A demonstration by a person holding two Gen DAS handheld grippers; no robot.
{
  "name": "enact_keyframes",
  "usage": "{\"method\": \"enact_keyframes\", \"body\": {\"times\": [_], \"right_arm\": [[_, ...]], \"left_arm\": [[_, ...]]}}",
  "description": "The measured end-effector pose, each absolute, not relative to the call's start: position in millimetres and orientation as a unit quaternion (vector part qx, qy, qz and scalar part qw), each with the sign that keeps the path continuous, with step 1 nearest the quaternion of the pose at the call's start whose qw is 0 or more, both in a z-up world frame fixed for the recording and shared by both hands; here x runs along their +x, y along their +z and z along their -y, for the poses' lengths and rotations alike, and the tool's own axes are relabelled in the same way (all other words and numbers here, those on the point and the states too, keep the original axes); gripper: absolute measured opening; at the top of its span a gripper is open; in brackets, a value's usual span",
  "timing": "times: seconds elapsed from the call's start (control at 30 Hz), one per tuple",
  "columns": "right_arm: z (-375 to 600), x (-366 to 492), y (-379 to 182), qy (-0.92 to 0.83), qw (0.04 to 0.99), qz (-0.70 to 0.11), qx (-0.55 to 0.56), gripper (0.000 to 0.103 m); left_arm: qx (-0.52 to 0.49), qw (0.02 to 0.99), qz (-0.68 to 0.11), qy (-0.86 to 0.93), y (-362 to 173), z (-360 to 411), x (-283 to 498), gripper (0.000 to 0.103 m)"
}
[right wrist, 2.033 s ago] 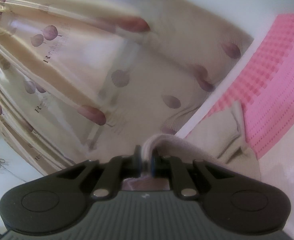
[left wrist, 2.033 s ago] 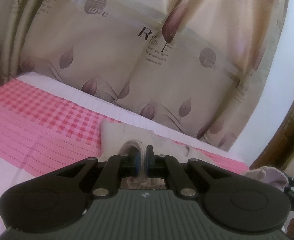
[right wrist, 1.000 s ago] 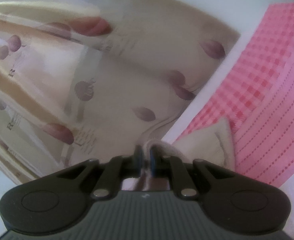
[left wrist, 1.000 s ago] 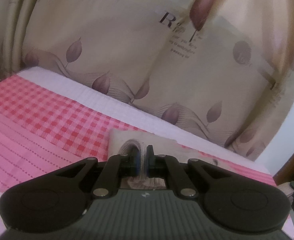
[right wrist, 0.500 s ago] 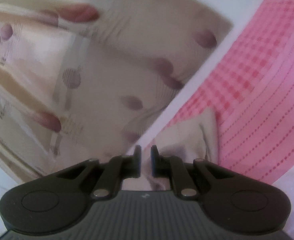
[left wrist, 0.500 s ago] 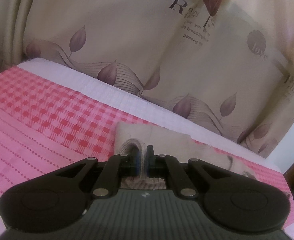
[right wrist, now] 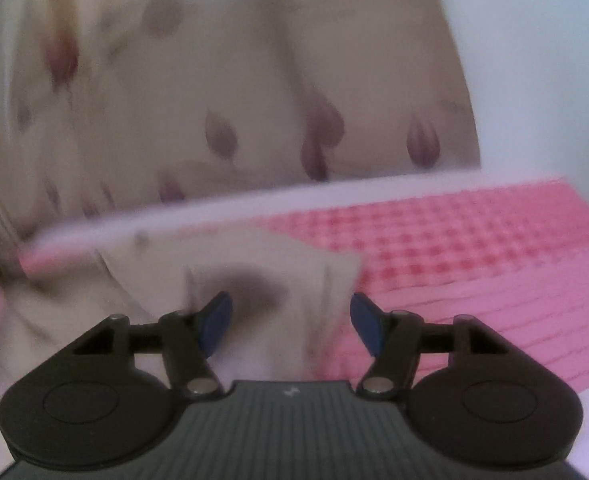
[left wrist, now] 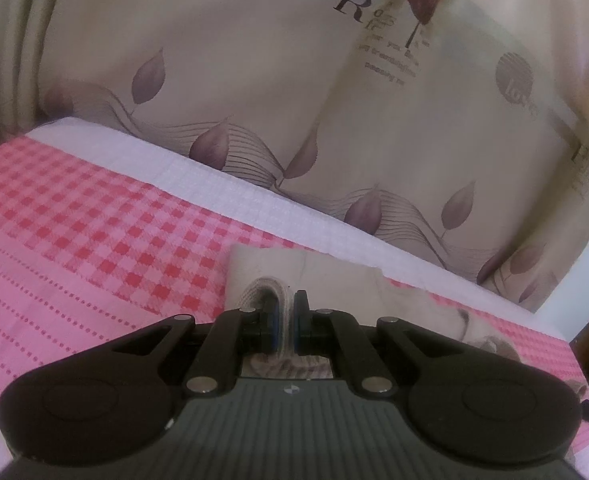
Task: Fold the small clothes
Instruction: 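Open both grippers and withdraw from the folded sweater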
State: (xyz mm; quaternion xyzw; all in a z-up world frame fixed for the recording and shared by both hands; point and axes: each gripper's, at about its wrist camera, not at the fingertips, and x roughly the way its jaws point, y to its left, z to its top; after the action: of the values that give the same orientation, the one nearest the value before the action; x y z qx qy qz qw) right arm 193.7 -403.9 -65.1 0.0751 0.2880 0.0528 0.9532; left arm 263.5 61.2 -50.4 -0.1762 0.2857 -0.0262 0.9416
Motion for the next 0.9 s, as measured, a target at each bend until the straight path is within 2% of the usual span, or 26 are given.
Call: {"method": "enact_keyframes", "body": {"times": [0.17, 0.3, 0.37, 0.4, 0.47, 0.53, 0.57, 0.7, 0.9], "right_arm": [[385, 208, -74, 0.056, 0.957, -0.284, 0.013, 0.066], [378, 232, -78, 0.067, 0.957, -0.282, 0.016, 0.066], [384, 246, -81, 0.072, 0.954, -0.285, 0.065, 0.056], [392, 253, -83, 0.056, 0.950, -0.292, 0.099, 0.055], [413, 261, -90, 0.016, 0.937, -0.301, 0.179, 0.054], [428, 257, -93, -0.008, 0.930, -0.287, 0.230, 0.054], [431, 253, -92, -0.019, 0.931, -0.280, 0.234, 0.054], [429, 227, -87, 0.019, 0.941, -0.241, 0.235, 0.055], [374, 204, -64, 0.137, 0.960, -0.215, 0.120, 0.055]], "left_arm": [[-0.171, 0.943, -0.283, -0.031, -54, -55, 269, 0.007], [-0.173, 0.944, -0.281, -0.034, -57, -54, 275, 0.008], [-0.184, 0.942, -0.278, -0.036, -58, -56, 278, 0.013], [-0.196, 0.940, -0.277, -0.038, -59, -59, 280, 0.019], [-0.216, 0.939, -0.266, -0.037, -59, -64, 281, 0.042], [-0.228, 0.943, -0.241, -0.023, -55, -69, 278, 0.082], [-0.233, 0.945, -0.228, -0.020, -52, -71, 276, 0.087], [-0.214, 0.955, -0.203, -0.026, -41, -74, 271, 0.089], [-0.153, 0.961, -0.220, -0.063, -38, -69, 253, 0.089]]}}
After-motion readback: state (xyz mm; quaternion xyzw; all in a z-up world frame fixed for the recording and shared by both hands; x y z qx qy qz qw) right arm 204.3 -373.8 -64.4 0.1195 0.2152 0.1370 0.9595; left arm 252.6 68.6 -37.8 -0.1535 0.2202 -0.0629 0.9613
